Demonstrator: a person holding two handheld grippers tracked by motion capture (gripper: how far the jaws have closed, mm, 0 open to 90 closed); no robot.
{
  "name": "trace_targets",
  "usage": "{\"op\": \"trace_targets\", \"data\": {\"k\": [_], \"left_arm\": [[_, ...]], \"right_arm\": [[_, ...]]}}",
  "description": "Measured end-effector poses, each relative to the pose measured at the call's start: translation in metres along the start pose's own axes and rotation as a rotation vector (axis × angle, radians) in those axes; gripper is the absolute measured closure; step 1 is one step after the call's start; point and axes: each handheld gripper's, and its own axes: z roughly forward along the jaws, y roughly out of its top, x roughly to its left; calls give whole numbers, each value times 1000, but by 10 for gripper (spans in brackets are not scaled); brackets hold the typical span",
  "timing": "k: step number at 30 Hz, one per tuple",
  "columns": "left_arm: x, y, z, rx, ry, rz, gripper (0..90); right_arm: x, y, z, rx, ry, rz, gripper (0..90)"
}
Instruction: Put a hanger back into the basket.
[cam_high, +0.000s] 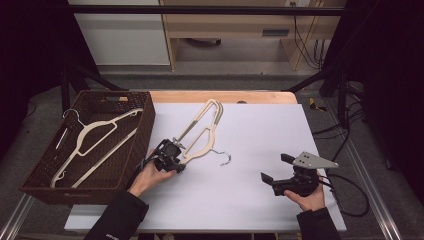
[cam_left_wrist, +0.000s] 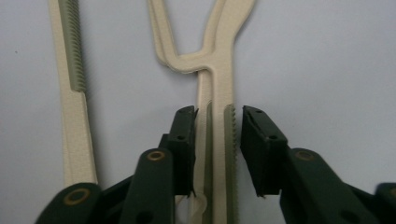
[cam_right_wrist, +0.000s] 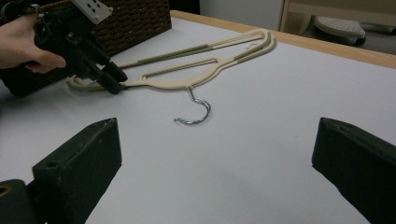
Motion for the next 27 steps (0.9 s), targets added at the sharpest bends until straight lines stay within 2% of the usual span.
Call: {"op": "trace_targets", "data": {"k": [4,6,15,27], "left_arm": [[2,0,-1,13,3,-9,787],[2,1,-1,14,2,-3,789],[-2,0,-6,-8,23,28,795],[1,0,-8,-10,0,-5,794]], "right_arm": [[0,0,1,3,5,-10,16],[1,0,1,7,6,2,16],[0,0,3,8,12,-3,17],[2,1,5,11,14,-9,17]]}}
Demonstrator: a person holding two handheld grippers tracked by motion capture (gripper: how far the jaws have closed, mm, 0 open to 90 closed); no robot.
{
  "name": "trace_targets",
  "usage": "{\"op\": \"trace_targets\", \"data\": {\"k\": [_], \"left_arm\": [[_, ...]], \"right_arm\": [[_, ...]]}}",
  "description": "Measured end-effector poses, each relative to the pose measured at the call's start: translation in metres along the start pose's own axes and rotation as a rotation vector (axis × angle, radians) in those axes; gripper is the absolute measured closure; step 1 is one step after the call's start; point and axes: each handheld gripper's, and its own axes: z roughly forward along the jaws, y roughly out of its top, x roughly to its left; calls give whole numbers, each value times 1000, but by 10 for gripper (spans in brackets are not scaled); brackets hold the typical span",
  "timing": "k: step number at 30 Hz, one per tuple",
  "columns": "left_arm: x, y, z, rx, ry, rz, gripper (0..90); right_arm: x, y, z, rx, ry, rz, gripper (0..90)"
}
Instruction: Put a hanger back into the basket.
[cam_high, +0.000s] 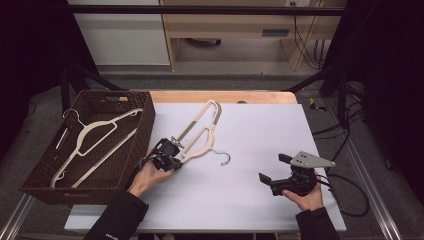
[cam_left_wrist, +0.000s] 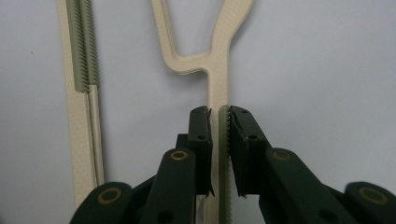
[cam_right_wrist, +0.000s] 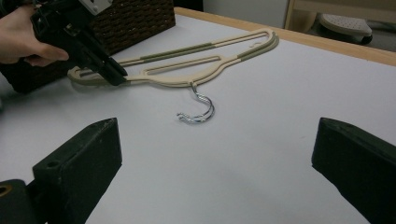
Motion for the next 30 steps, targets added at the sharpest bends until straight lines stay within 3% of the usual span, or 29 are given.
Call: {"op": "trace_targets", "data": {"k": [20,30], "left_arm": [[4,0,1,13,-33,-25,793],[4,-1,-1,-9,-40,-56,791]], "right_arm": [[1,1,-1,-5,3,-3,17],[1,1,-1,-6,3,-2,17]]}}
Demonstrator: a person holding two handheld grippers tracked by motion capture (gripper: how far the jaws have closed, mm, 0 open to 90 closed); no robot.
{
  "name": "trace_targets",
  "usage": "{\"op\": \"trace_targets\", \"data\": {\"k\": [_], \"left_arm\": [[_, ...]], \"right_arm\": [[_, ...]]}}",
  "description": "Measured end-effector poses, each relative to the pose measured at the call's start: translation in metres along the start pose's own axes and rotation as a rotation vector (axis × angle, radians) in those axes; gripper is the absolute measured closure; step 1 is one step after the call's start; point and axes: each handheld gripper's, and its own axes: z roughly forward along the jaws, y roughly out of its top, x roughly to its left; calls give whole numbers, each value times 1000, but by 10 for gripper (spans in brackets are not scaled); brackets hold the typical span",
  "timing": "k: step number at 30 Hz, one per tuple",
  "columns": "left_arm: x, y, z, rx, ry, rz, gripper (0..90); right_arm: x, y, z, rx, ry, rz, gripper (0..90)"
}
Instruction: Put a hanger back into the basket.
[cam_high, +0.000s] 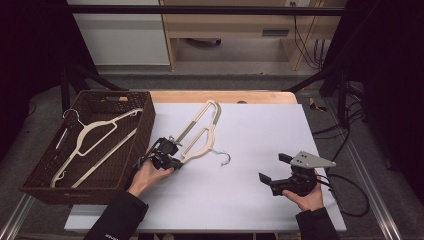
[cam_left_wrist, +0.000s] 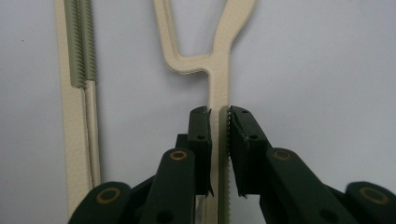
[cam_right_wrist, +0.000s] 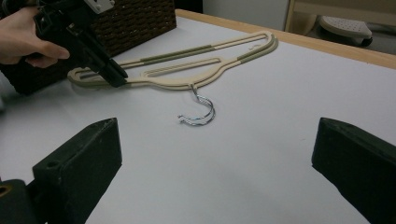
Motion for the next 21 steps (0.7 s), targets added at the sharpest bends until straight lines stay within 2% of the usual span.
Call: {"op": "trace_targets", "data": {"k": [4,10,16,21], "left_arm": [[0,-1,-1,-16,-9,-17,793],[-2,-2,-6,-33,12,-1,798],[-8,-6,-19,-123,41,11,799],[-12,-10,-27,-186,57,10,799]], "right_arm": [[0,0,0,-1,1,1,17],[1,0,0,-1,1,-1,17],[3,5,5,-4,12,-11,21],[9,17,19,-20,30,-18,36]]}}
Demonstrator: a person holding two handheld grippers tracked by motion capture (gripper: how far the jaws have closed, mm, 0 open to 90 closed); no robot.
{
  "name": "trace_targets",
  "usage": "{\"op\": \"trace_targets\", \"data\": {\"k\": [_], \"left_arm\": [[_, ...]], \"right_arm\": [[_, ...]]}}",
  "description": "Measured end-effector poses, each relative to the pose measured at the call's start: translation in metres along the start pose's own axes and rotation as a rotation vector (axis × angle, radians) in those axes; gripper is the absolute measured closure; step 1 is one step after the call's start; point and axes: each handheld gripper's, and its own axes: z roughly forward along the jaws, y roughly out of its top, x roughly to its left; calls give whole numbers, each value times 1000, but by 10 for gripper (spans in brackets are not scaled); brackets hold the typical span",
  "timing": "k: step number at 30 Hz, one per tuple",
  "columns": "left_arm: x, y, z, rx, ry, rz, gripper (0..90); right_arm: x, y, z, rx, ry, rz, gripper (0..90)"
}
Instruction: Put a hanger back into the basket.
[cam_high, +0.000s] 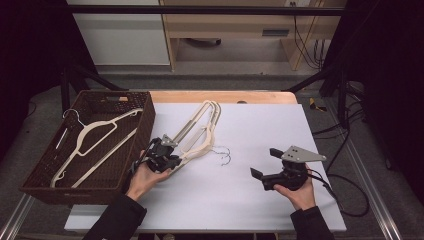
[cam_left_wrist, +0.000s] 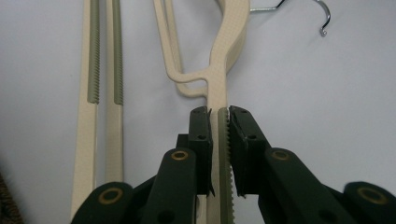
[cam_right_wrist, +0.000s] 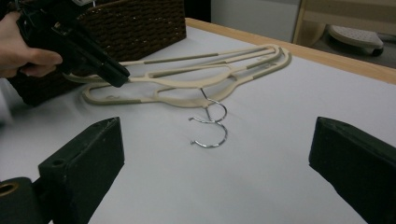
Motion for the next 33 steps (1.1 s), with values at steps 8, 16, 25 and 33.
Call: {"op": "trace_targets", "data": {"k": [8,16,25,33], "left_arm": [[-2,-1,-11,-65,12,2,799],[-3,-3,-18,-93,15,-3,799],[-3,-3,-20,-97,13,-2,799],[-2,-3,-20,-92,12,3,799]], "right_arm": [[4,19,36,1,35,-5,60],[3,34,78,21,53,-9,81],[-3,46,114,62,43,-28,162],[-9,40,146,138,52,-62,297]]}}
